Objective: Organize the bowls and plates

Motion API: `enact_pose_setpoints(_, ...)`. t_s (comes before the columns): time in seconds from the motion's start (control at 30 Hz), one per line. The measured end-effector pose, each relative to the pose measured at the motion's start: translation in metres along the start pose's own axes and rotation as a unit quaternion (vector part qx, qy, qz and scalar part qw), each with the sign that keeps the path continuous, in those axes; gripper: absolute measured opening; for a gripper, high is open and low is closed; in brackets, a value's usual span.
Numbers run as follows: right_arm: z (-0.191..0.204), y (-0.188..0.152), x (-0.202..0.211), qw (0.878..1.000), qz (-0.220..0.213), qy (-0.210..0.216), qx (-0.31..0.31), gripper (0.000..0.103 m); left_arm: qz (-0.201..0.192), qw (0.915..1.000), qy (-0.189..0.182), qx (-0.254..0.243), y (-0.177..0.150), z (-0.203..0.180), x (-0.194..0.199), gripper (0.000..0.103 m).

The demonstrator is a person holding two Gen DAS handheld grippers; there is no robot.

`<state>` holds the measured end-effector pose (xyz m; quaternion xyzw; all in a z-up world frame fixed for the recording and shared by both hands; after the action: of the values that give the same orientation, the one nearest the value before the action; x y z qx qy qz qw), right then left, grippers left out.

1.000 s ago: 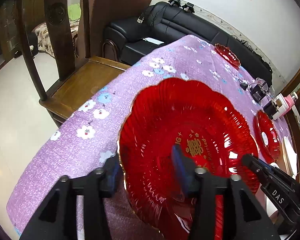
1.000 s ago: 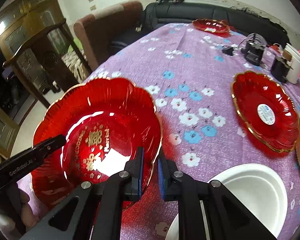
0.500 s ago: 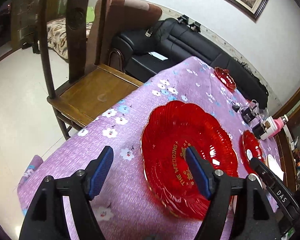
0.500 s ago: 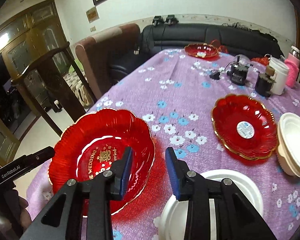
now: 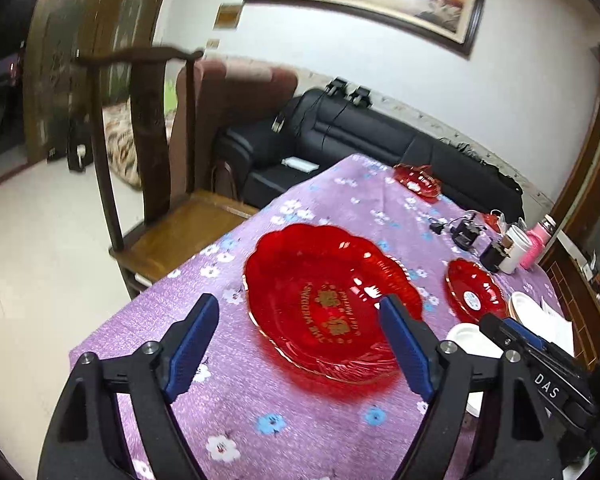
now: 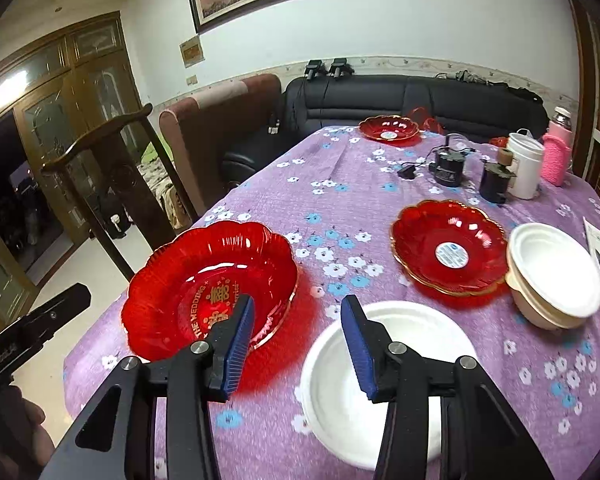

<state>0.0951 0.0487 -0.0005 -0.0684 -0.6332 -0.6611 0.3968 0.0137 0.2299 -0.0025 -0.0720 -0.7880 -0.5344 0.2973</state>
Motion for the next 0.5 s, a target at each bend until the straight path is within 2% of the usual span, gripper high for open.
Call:
enact_pose_setpoints(0.07, -0.004, -0.004, 0.009, 1.0, -0.006, -0.002, -0.002, 0.052, -0.016, 0.9998, 0.002, -0.013, -0.003, -0.01, 0.011, 0.092)
enact_pose_setpoints(0.2, -0.016, -0.012, 0.028, 1.0, -0.022, -0.013, -0.005, 0.055, -0.023, 0.9989, 0.001, -0.04, -0.01, -0.029, 0.023, 0.097)
enact_pose_setpoints(0.27, -0.023, -0.015, 0.037, 0.999, -0.031, -0.019, -0.004, 0.057, -0.017, 0.9985, -0.004, -0.051, -0.016, -0.039, 0.025, 0.097)
enact_pose_setpoints(0.37, -0.035, -0.02, 0.049, 0.999, -0.041, -0.03, -0.007, 0.064, 0.003, 0.9982, -0.02, -0.057, -0.026, -0.052, 0.026, 0.097)
enact_pose_setpoints(0.5, -0.054, -0.027, 0.059, 0.998, -0.044, -0.041, -0.018, 0.067, 0.023, 0.9968, -0.035, -0.068, -0.041, -0.071, 0.025, 0.097)
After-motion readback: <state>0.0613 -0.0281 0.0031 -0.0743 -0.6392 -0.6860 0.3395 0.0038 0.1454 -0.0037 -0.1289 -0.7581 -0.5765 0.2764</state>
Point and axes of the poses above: each gripper's, at about its wrist camera, not at the fingertips, and x roughly against the way its jaws point, z to its left, y to its top, the point moved 7 cm from there along -x, roughly the way its jaws point, and after that the axes turned 2 degrees about -z, right-handed, at the moved point
